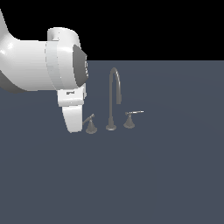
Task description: Turn on the faucet by rotating a designated handle.
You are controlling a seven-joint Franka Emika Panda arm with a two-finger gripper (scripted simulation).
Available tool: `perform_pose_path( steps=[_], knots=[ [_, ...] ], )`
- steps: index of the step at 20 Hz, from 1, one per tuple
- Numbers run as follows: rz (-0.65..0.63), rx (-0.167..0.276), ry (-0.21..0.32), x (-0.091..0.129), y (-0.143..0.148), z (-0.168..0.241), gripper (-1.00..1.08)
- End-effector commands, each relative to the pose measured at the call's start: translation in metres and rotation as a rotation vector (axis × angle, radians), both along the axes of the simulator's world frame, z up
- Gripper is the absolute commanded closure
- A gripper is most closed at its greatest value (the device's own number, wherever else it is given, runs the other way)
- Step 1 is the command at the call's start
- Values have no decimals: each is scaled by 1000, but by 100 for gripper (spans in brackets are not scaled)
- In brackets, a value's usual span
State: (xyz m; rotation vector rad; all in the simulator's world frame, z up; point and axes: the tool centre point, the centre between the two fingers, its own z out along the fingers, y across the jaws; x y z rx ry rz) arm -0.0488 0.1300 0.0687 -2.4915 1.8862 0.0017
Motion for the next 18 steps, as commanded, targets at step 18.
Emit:
perform_pose_path(
  steps=[18],
  knots=[
    [-44, -13, 9, 19, -87, -4, 108]
  ],
)
